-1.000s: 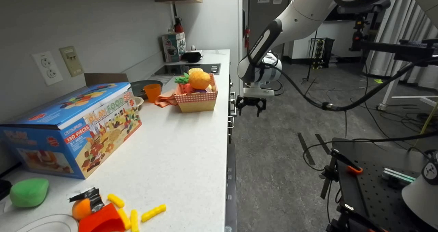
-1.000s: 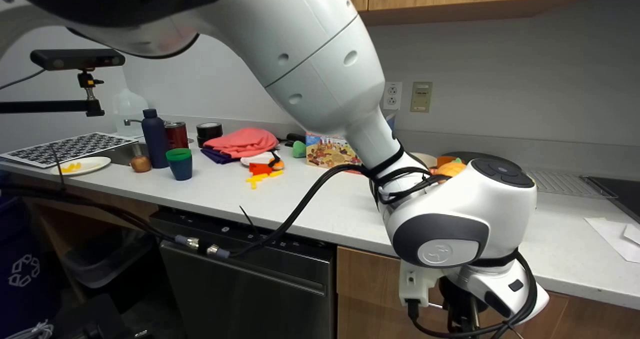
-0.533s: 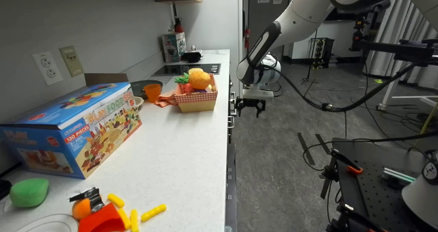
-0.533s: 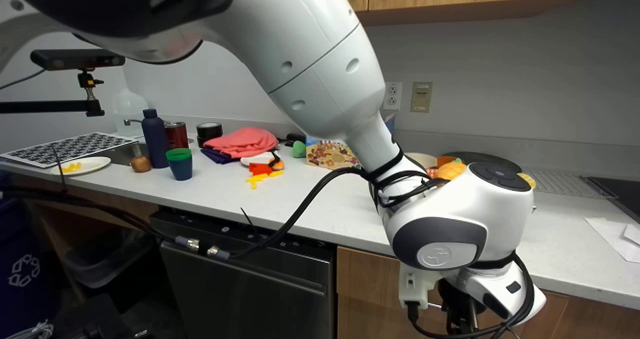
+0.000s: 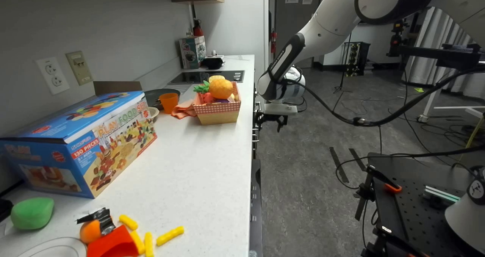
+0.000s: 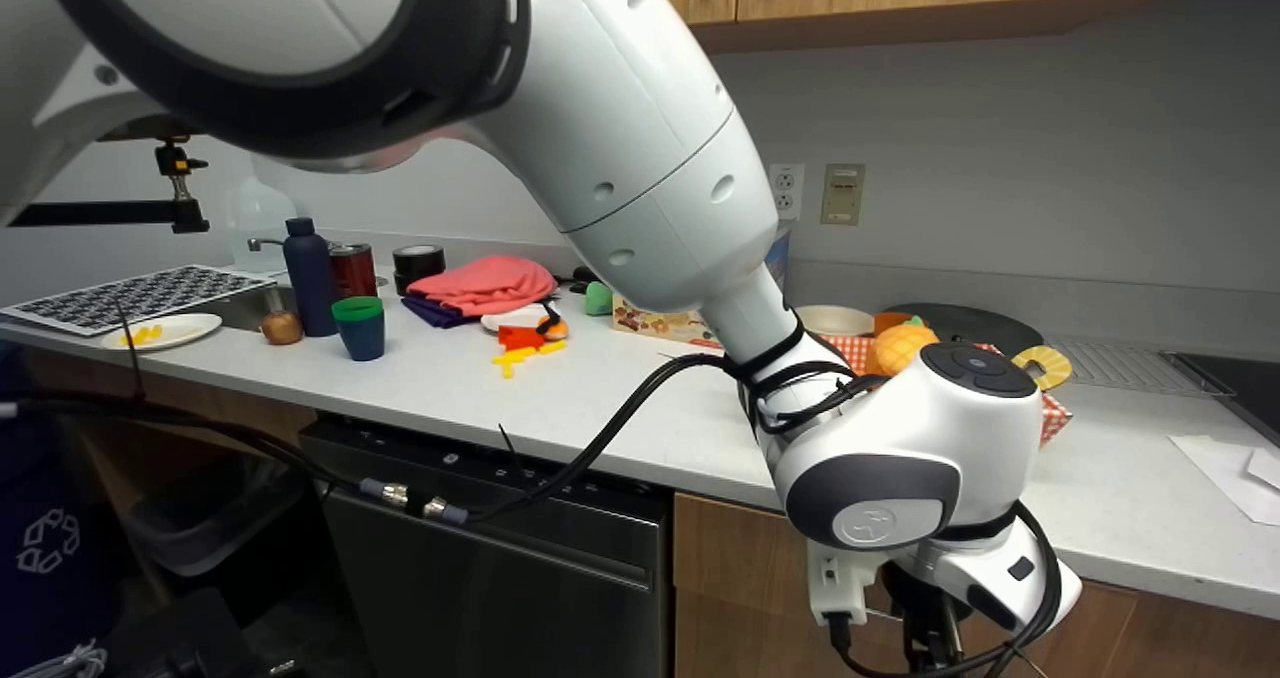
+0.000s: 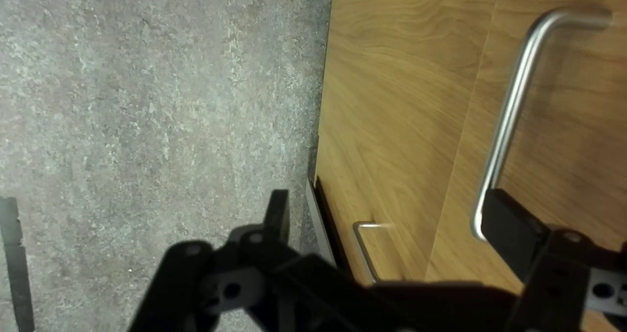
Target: Open the drawer, put the stuffed pineapple in the drawer, then close it
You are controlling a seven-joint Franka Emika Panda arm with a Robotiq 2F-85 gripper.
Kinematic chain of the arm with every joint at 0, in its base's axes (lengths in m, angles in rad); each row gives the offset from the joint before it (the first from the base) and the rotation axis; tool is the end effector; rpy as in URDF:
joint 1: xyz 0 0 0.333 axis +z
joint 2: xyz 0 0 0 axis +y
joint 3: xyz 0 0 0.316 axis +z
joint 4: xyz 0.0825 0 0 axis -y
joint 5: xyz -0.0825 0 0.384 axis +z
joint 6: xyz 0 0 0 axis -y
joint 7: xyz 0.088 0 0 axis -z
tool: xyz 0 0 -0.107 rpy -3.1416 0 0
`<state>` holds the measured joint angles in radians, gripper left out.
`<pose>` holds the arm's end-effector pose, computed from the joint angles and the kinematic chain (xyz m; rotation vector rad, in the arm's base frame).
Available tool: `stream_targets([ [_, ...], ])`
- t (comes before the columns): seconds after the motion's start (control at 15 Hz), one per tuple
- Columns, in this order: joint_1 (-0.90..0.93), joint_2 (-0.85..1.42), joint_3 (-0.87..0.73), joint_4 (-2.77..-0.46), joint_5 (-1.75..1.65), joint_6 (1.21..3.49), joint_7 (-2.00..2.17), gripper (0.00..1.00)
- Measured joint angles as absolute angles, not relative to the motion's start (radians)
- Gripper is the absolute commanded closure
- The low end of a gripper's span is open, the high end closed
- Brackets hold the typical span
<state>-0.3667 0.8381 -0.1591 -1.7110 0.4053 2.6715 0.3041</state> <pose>0.5818 -0.3398 0.1209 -2.5900 1.6219 -0.2350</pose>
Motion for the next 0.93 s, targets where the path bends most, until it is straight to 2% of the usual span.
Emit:
stream_targets([
  [0.6,-0.515,0.901,-0.003,-1.634,0.497,2.59,0.204,0.0],
  [0.93,-0.527,0.936,-0.011,-1.572,0.515,2.482,0.224,0.0],
])
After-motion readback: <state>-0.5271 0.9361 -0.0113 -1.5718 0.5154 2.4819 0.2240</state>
